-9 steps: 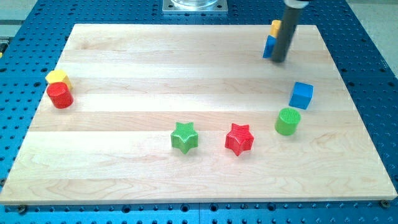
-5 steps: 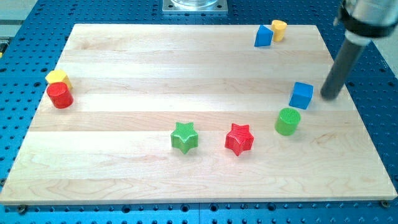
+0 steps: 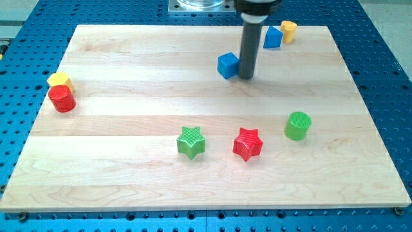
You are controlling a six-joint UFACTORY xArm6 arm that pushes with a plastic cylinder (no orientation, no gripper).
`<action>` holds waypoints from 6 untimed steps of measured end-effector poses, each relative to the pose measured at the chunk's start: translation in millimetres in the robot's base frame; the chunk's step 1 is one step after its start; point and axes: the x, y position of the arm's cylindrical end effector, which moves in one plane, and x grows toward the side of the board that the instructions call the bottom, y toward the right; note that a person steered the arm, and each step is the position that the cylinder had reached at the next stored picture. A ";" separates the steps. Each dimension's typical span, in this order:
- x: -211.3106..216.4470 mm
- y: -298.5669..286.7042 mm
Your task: Slide the blue cube into the blue triangle
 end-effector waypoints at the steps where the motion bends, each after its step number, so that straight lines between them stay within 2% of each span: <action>1: 23.3 -38.2; 2: 47.0 -85.5; 3: 11.1 -148.2; 4: -31.8 -165.7; 5: -48.3 -75.2; 6: -69.4 -91.7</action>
